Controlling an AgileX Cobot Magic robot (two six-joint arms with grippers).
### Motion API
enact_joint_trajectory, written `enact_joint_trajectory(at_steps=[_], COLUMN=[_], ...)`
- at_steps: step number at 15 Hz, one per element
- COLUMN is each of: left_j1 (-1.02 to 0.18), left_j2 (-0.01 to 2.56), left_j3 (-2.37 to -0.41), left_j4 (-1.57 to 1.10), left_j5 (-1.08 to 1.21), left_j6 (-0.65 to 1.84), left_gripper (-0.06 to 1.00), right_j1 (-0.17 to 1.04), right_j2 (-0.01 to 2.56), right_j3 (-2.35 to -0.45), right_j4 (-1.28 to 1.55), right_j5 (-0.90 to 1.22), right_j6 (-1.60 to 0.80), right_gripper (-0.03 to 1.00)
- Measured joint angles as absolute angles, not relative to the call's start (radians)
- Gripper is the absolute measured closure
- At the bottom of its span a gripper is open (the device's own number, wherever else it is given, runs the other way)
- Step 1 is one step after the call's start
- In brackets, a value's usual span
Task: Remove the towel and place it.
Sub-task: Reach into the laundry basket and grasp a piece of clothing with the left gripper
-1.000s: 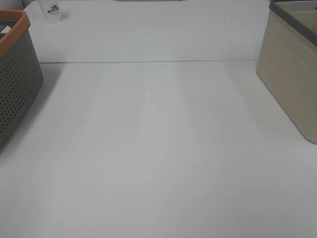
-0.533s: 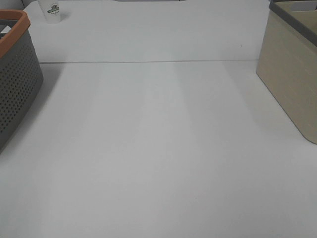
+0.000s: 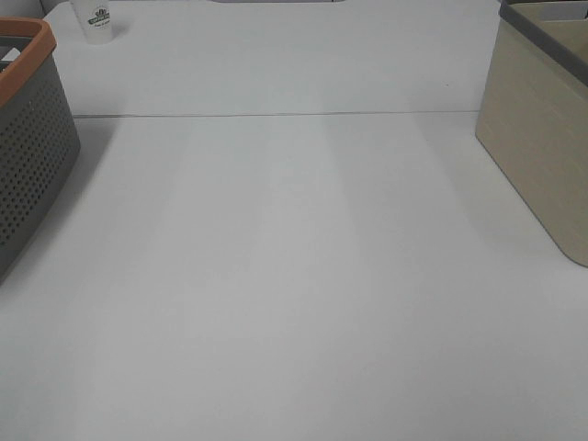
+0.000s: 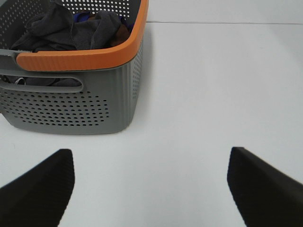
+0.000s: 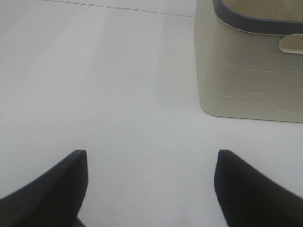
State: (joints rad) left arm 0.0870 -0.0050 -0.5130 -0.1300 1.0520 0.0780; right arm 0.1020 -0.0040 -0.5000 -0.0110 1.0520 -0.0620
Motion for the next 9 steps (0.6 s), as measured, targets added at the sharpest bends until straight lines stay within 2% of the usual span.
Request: enact_joint_trajectory(at_steps=[9], left_j1=[0.087], left_j2=[-0.005], left_j3=[-0.513], left_j4=[-0.106], left_j5=[1.052], left_j6=[0.063], left_gripper=[0.13], right_j1=[0.102], right_j2=[-0.004], right_j3=[-0.500], right_j4=[-0.011], right_j5=[1.052], right_j6=[-0.062], right_gripper=[0.24])
